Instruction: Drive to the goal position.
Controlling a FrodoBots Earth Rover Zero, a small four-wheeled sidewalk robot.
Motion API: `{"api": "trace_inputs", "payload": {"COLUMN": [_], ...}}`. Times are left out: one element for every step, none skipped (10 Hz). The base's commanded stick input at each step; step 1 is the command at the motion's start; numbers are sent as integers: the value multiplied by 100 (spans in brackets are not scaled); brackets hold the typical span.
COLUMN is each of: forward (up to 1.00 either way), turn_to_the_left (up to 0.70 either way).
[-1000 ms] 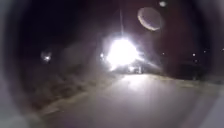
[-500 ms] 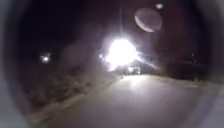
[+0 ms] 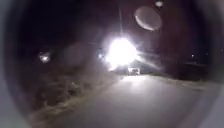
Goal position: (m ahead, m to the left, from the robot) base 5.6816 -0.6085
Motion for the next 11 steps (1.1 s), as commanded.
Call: {"api": "trace_inputs", "payload": {"forward": [85, 85, 85, 85, 85, 85, 85, 85, 85, 85, 85], "turn_to_the_left": [0, 0, 0, 0, 0, 0, 0, 0, 0, 0, 0]}}
